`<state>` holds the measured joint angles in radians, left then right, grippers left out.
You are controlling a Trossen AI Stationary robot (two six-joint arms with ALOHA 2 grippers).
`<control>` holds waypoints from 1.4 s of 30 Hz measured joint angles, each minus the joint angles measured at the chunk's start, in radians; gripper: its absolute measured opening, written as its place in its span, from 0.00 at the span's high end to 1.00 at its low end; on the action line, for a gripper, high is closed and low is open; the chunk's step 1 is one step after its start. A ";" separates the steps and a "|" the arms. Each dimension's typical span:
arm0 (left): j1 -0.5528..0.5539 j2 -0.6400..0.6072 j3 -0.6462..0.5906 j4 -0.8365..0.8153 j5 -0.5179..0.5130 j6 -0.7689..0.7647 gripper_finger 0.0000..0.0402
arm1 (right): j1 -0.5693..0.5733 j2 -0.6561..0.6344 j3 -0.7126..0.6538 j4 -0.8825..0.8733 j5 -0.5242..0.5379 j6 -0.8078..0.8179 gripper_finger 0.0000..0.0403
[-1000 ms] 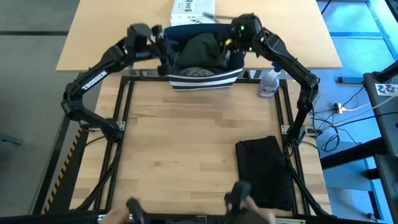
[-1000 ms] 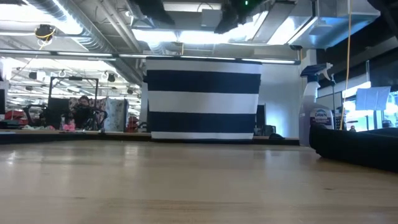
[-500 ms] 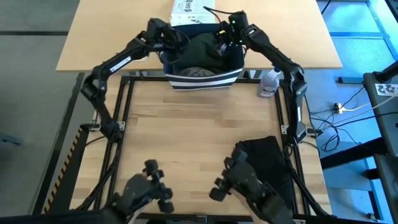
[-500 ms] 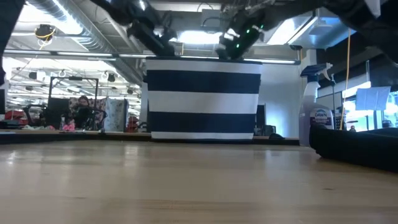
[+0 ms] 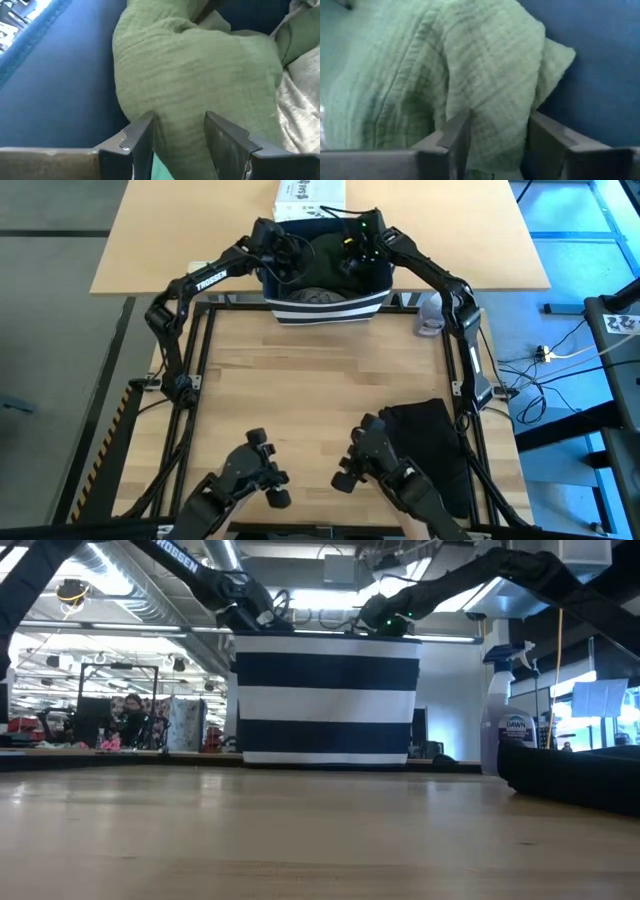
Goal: Fold Laundry from Bin
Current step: Fold the green polo shirt
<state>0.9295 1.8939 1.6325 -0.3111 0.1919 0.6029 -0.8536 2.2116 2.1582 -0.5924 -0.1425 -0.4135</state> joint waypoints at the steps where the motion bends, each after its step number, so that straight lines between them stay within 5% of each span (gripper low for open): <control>1: 0.000 0.004 0.000 0.008 -0.001 0.000 0.58 | 0.000 0.000 0.000 0.000 0.000 -0.016 0.61; 8: -0.001 0.014 0.000 0.067 -0.031 0.008 0.58 | 0.002 -0.006 0.010 0.018 -0.009 -0.067 0.97; 16: -0.003 -0.050 0.000 0.094 -0.066 0.042 0.58 | 0.026 -0.009 0.194 -0.029 -0.008 -0.067 0.99; 27: -0.055 -0.340 0.000 0.055 0.002 0.052 0.58 | 0.149 -0.235 0.198 0.014 -0.008 -0.106 1.00; 42: -0.221 -0.605 0.000 -0.182 -0.059 0.035 0.58 | 0.586 -0.430 0.198 -0.149 0.039 -0.203 1.00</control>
<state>0.7085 1.2884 1.6325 -0.4928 0.1333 0.6384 -0.2677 1.7812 2.3558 -0.7419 -0.1035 -0.6163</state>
